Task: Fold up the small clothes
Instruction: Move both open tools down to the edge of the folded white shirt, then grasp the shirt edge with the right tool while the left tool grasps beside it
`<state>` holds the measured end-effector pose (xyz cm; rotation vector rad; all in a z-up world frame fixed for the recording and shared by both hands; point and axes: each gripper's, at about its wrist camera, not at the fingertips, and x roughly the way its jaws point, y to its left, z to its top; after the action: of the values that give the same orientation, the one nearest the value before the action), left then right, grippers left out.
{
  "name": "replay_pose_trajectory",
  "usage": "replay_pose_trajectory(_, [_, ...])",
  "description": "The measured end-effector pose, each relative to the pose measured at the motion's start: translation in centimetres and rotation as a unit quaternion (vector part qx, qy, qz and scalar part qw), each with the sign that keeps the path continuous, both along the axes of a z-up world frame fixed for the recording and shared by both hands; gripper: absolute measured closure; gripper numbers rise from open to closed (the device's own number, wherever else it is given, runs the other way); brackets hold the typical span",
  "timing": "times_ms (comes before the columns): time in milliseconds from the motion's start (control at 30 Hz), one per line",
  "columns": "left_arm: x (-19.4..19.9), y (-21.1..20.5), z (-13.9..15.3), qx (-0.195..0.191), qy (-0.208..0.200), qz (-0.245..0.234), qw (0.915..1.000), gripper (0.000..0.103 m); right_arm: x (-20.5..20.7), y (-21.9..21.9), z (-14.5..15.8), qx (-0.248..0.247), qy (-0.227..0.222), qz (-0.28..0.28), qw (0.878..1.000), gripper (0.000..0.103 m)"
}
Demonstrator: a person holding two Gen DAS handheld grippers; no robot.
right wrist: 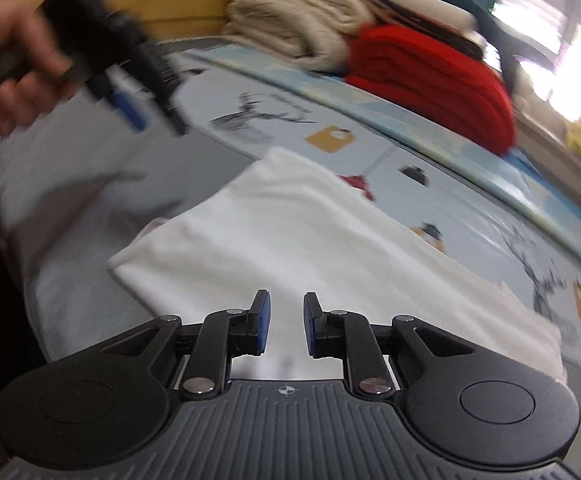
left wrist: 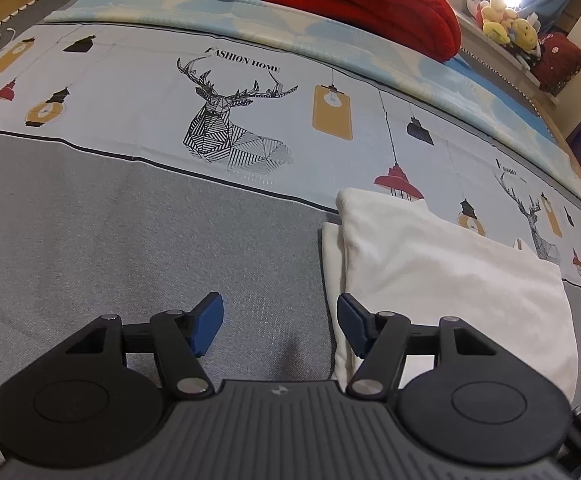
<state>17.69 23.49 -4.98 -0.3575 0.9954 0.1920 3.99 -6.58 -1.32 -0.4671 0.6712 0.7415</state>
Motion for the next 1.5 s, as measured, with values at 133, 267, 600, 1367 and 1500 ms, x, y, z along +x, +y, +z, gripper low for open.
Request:
replay_pose_trajectory(133, [0.2, -0.1, -0.2, 0.001, 0.005, 0.000, 1.0000, 0.034, -1.2, 2.2, -1.0, -0.012, -0.007, 0.047, 0.999, 0.085])
replay_pose_trajectory(267, [0.5, -0.1, -0.3, 0.002, 0.008, 0.002, 1.0000, 0.034, -2.4, 4.4, -2.1, -0.028, -0.018, 0.096, 0.995, 0.083])
replay_pose_trajectory(600, [0.7, 0.1, -0.8, 0.006, 0.019, 0.004, 0.9998, 0.034, -4.0, 8.0, -5.7, -0.074, -0.022, 0.173, 0.982, 0.073])
replay_pose_trajectory(1367, [4.9, -1.4, -3.2, -0.124, 0.047, -0.019, 0.9909, 0.018, -3.3, 6.7, -3.6, 0.001, -0.033, 0.166, 0.986, 0.097])
replay_pose_trajectory(1500, [6.4, -1.6, -4.5, -0.167, 0.058, -0.017, 0.9842, 0.018, -2.7, 5.3, -1.8, 0.042, -0.029, 0.147, 0.988, 0.097])
